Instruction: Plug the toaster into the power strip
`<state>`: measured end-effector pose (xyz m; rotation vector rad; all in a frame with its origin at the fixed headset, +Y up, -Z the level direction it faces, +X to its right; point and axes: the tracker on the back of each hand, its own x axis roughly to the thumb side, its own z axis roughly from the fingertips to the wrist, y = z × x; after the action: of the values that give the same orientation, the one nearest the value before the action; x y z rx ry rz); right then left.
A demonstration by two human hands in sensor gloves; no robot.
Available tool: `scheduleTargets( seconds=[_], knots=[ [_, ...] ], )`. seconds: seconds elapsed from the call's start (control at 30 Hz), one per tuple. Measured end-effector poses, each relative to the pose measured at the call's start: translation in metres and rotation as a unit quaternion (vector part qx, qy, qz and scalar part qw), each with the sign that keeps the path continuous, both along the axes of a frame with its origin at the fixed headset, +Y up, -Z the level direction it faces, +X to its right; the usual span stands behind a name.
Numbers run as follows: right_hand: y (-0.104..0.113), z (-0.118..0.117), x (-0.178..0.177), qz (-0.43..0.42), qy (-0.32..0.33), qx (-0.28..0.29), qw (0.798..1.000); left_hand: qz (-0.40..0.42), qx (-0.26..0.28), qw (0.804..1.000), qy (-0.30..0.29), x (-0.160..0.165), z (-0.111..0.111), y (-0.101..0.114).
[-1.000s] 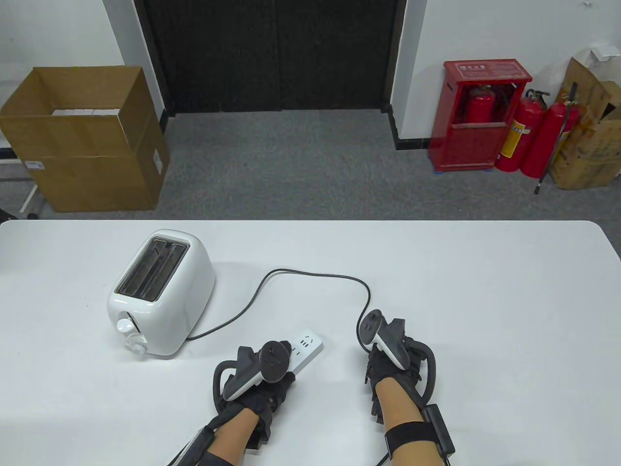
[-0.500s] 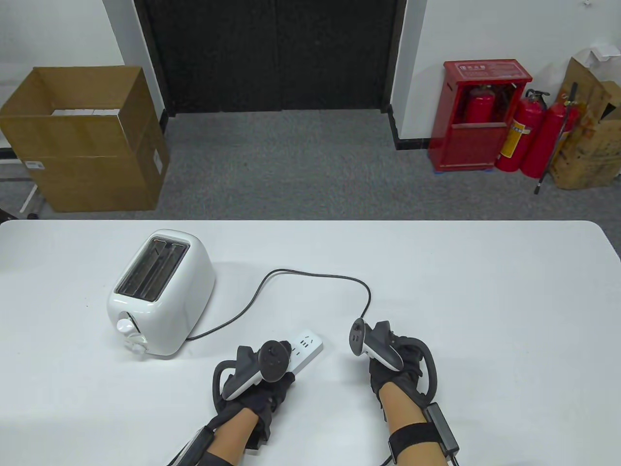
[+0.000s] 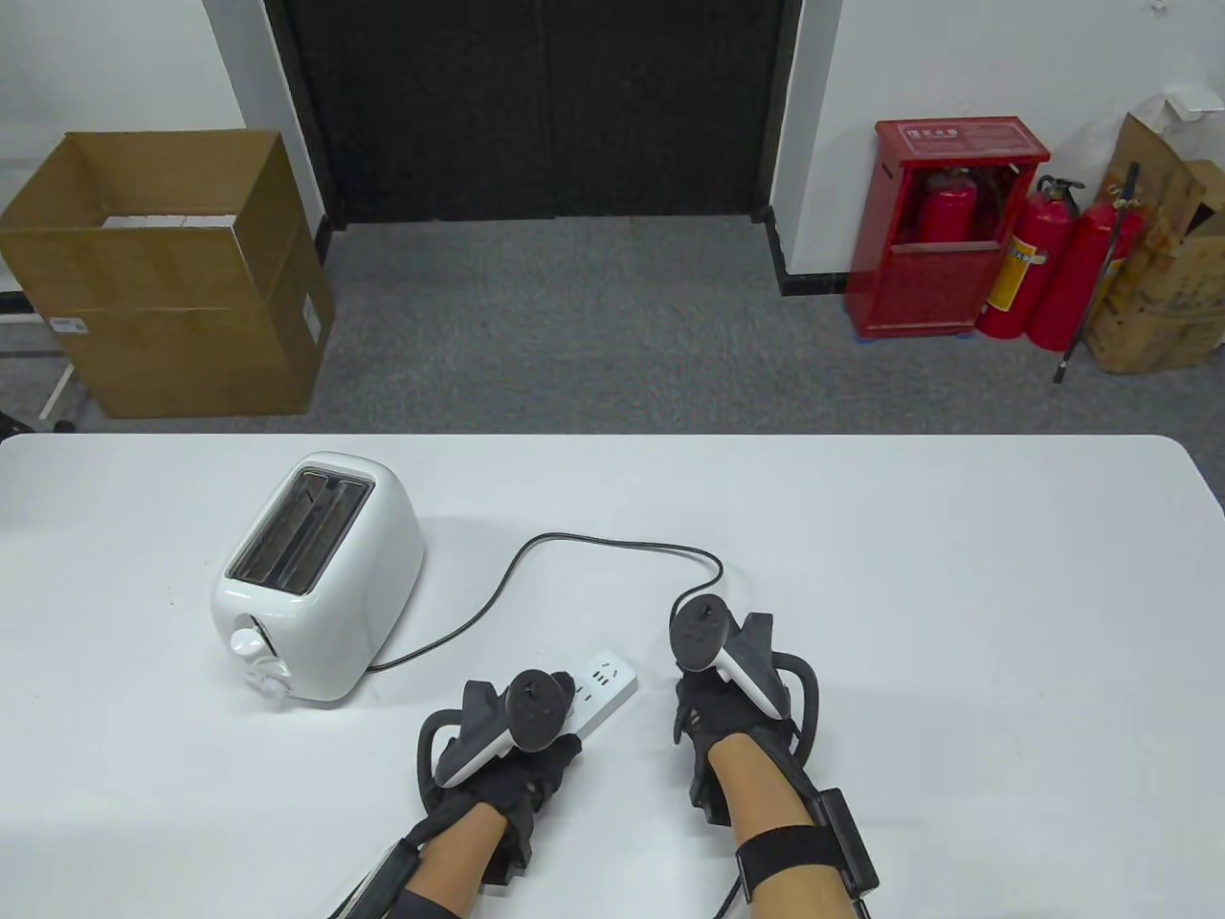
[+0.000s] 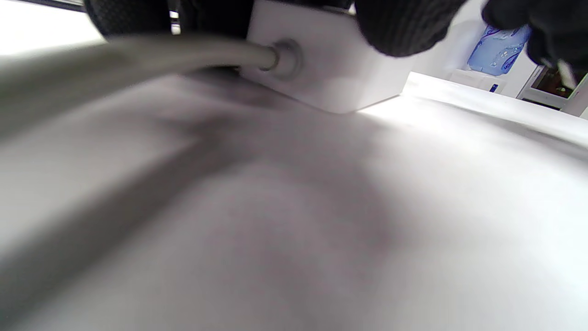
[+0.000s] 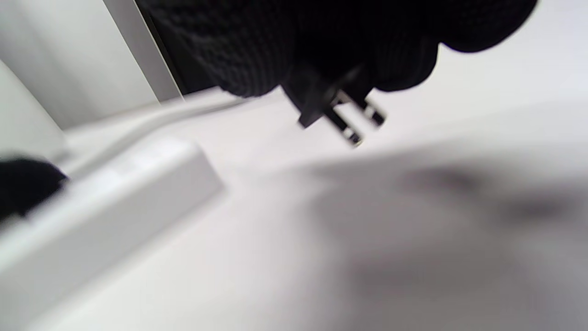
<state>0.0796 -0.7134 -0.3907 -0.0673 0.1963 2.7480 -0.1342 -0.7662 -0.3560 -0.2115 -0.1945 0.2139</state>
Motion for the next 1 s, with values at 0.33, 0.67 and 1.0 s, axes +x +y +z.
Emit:
scheduleTargets(
  seconds=[0.33, 0.67, 1.0],
  knots=[
    [-0.006, -0.007, -0.039, -0.155, 0.001, 0.045, 0.987, 0.032, -0.001, 0.999, 0.02, -0.011, -0.004, 0.001],
    [-0.012, -0.014, -0.045, -0.171, -0.008, 0.03, 0.985, 0.039, -0.004, 0.999, 0.021, -0.012, -0.005, 0.0],
    [-0.017, -0.012, -0.056, -0.138, -0.002, 0.063, 0.988, 0.041, -0.006, 0.999, 0.021, -0.013, -0.005, 0.0]
  ],
)
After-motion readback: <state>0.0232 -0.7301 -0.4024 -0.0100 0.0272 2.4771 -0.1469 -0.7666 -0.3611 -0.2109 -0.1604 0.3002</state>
